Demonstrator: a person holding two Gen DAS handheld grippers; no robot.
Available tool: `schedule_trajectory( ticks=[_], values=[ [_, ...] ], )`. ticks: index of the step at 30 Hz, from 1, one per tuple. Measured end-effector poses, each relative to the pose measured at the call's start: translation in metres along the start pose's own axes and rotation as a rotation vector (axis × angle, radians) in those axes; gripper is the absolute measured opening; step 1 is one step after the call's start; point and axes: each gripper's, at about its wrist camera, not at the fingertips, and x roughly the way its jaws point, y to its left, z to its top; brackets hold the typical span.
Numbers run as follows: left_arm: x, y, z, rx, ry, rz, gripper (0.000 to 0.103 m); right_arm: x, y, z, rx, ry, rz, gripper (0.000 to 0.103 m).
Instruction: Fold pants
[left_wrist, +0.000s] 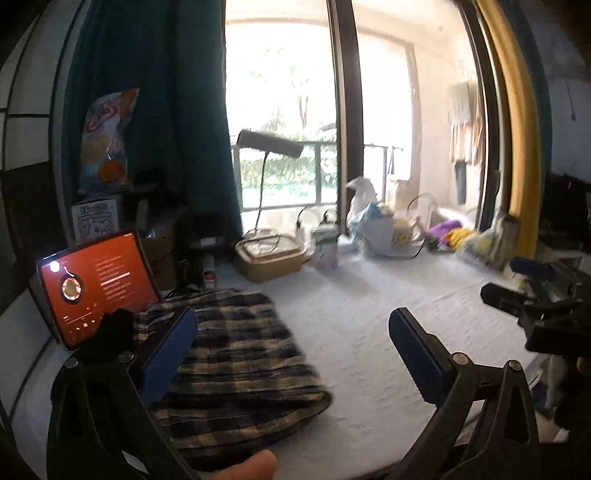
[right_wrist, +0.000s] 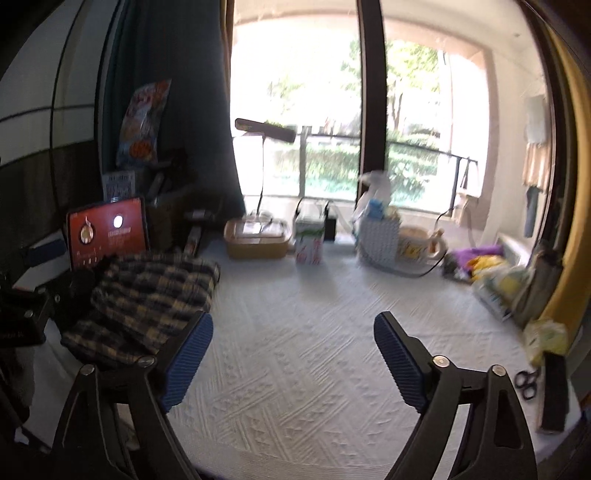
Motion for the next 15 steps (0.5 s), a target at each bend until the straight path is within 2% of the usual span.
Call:
schedule_trajectory(
  ticks=[2, 4, 15],
  values=[
    [-0.008, -0.004, 0.003, -0.019, -0.011, -0.018, 0.102, -0.016, -0.001, 0.005, 0.000, -0.030, -0.004, 0.100],
    [-0.015, -0.009, 0.005, -0.020, -0.028, -0.020, 0.102, -0.032, 0.000, 0.010, -0.001, -0.062, -0.019, 0.103],
    [-0.048, -0.008, 0.021, -0.024, -0.131, 0.027, 0.102, -0.079, 0.010, 0.024, -0.037, -0.152, -0.043, 0.103]
  ],
)
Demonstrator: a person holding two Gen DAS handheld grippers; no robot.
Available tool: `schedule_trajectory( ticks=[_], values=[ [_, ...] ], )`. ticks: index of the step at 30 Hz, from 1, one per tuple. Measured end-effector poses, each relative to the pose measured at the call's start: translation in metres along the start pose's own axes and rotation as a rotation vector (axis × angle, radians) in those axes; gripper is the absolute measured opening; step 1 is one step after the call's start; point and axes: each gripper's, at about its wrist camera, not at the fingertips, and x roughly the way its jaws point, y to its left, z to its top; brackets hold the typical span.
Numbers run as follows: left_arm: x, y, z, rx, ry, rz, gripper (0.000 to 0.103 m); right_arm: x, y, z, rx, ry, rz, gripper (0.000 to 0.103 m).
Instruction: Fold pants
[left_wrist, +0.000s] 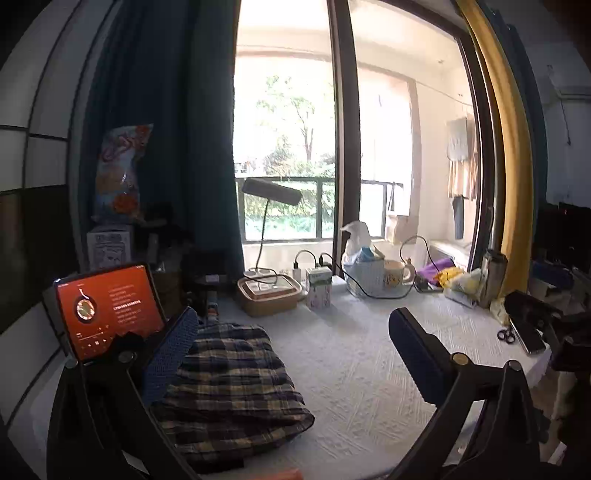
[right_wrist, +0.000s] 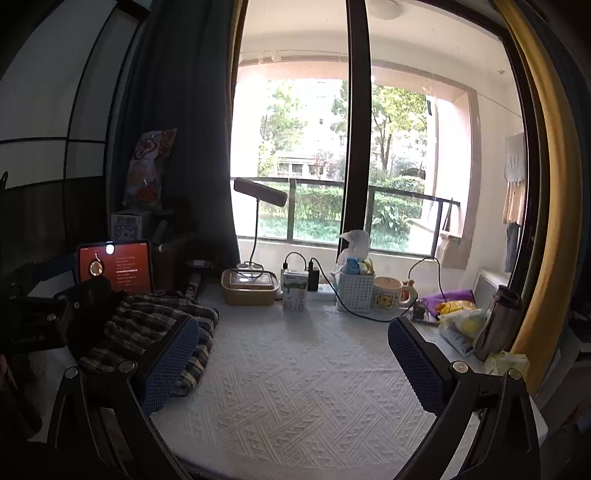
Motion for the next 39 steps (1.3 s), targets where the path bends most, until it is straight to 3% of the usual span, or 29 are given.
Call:
schedule_trajectory(
  ticks=[11, 39],
  values=[
    [-0.015, 0.012, 0.002, -0.044, -0.061, 0.005, 0.102, -0.014, 0.006, 0.006, -0.006, -0.042, -0.010, 0.103],
    [-0.015, 0.012, -0.005, -0.041, -0.051, 0.047, 0.102, 0.001, 0.011, -0.011, 0.001, 0.024, 0.010, 0.103]
  ],
)
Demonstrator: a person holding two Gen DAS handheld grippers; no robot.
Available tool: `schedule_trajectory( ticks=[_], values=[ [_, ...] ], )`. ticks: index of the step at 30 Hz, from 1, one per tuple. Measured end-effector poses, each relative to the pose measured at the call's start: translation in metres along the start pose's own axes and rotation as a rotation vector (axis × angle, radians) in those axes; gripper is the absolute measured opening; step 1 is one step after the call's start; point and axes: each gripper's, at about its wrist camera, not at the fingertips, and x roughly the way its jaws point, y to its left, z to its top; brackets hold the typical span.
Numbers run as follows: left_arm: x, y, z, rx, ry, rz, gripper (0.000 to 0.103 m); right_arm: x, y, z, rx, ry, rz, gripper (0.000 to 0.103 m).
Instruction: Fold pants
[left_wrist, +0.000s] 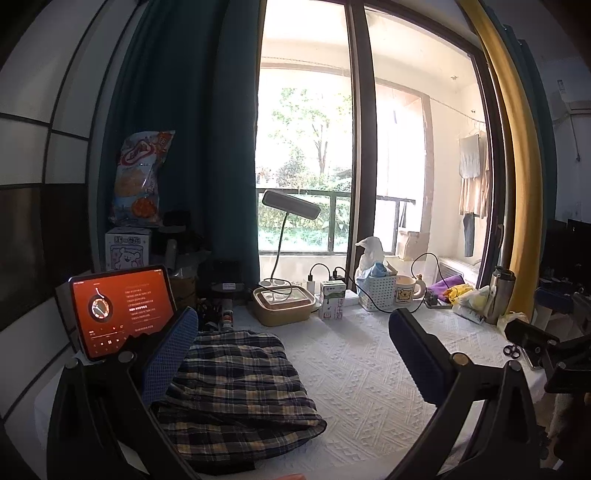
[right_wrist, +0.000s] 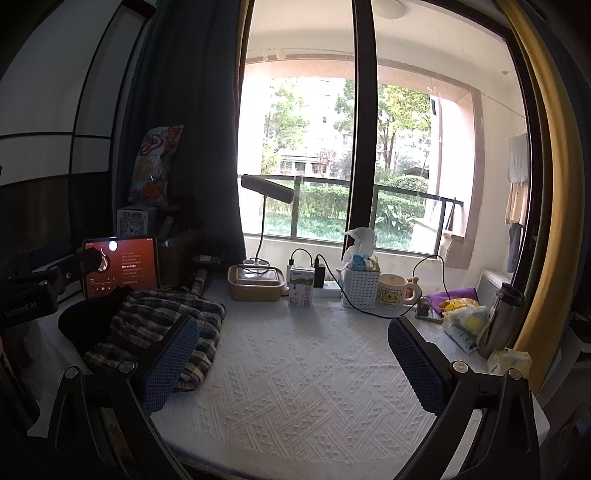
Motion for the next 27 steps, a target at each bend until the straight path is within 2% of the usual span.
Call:
schedule_trajectory(
  ticks=[27],
  values=[
    [0.0005, -0.0011, -0.0012, 0.002, 0.011, -0.007, 0.102, 0.0069, -0.0028, -0.0068, 0.007, 0.031, 0.016, 0.103]
  ],
)
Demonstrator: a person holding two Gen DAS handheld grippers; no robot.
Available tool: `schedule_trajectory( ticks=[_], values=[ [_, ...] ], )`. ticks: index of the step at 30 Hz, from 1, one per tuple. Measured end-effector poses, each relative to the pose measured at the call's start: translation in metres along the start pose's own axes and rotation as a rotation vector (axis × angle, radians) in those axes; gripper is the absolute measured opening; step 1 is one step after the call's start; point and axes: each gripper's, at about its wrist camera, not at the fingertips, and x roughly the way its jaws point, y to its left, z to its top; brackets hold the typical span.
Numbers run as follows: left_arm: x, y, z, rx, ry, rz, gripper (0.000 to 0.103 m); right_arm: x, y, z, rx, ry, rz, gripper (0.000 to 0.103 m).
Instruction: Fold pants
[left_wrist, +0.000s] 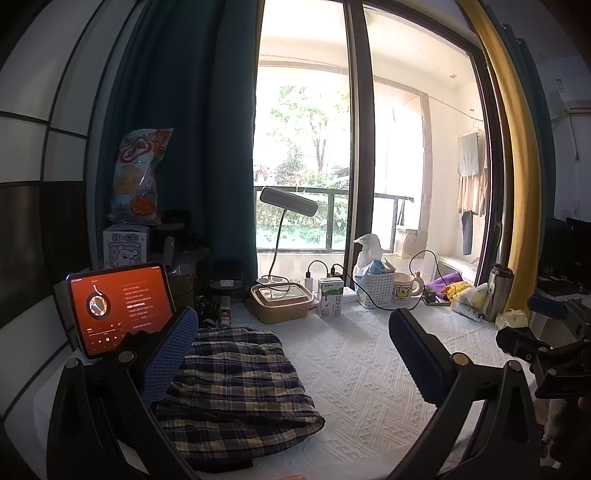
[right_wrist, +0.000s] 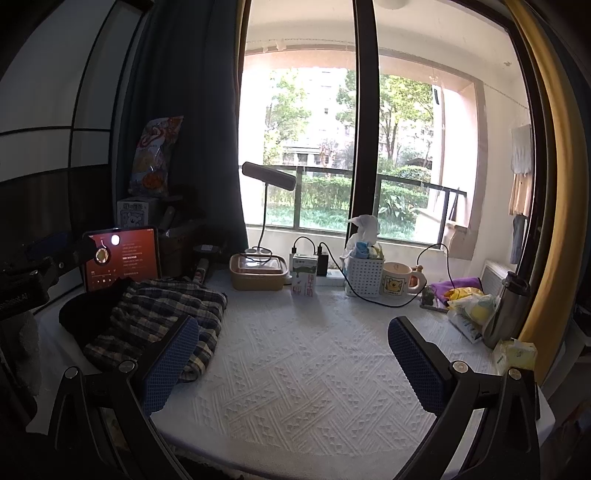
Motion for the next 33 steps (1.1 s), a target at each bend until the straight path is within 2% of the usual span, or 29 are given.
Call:
schedule_trajectory(
  ticks=[33],
  values=[
    [0.0006, -0.0017, -0.0026, 0.000, 0.004, -0.007, 0.102, -0.0006, -0.0023, -0.0035, -0.011, -0.002, 0.003, 0.103]
  ],
)
